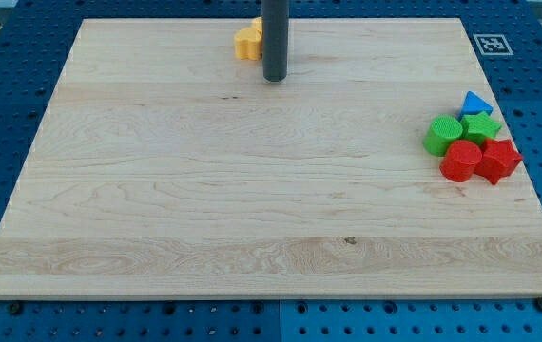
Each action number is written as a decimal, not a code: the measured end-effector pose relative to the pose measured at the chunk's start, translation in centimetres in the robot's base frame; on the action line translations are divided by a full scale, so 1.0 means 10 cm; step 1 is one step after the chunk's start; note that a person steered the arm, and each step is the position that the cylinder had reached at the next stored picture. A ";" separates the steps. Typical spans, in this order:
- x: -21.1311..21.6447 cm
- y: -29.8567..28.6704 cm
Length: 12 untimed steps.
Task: Move the yellow heart towards the center of the board
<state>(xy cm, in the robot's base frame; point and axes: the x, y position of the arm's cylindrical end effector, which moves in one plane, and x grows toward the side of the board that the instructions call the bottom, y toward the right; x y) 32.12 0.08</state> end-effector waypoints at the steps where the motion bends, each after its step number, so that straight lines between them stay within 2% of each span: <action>1: 0.15 0.00; 3: 0.15 -0.05; 6: 0.15 -0.56; 7: 0.09 -0.92; 8: 0.07 -0.98; 10: -0.52 -1.28; 12: -1.28 -1.21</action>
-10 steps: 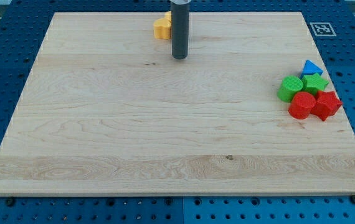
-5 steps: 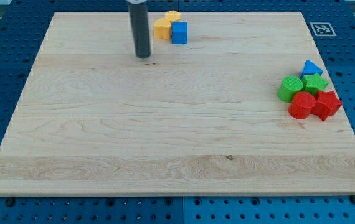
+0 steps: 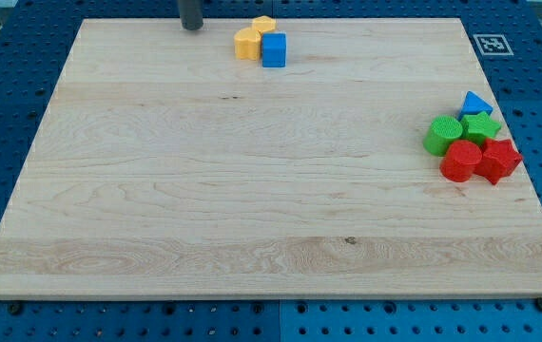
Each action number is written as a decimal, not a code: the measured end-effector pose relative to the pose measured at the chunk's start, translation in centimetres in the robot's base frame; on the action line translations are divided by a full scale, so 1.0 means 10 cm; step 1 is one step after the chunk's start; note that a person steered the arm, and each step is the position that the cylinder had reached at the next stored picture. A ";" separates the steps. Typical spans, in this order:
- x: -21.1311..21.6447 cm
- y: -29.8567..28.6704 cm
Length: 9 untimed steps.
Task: Move the yellow heart towards the center of the board
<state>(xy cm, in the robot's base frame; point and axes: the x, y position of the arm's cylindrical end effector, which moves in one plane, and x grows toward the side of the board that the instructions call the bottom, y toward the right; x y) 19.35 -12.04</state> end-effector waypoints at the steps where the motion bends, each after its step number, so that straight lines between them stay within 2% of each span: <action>1: -0.01 0.31; 3: 0.16 0.78; 4: 0.32 0.78; 9: 0.54 0.79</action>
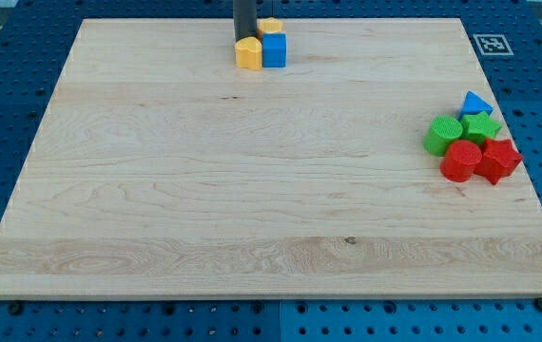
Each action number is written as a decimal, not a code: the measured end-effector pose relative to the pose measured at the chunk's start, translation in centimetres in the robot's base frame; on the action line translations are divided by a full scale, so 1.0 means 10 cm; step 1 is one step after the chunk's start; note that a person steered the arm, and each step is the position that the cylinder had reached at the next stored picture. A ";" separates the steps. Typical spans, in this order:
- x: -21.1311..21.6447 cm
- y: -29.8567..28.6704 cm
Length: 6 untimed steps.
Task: Move the yellow heart towards the center of the board
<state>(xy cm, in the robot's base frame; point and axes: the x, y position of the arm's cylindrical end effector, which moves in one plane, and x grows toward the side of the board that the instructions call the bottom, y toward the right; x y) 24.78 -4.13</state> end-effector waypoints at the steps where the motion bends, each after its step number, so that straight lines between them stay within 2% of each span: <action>1: 0.11 0.00; 4: 0.25 0.02; 6: 0.61 0.06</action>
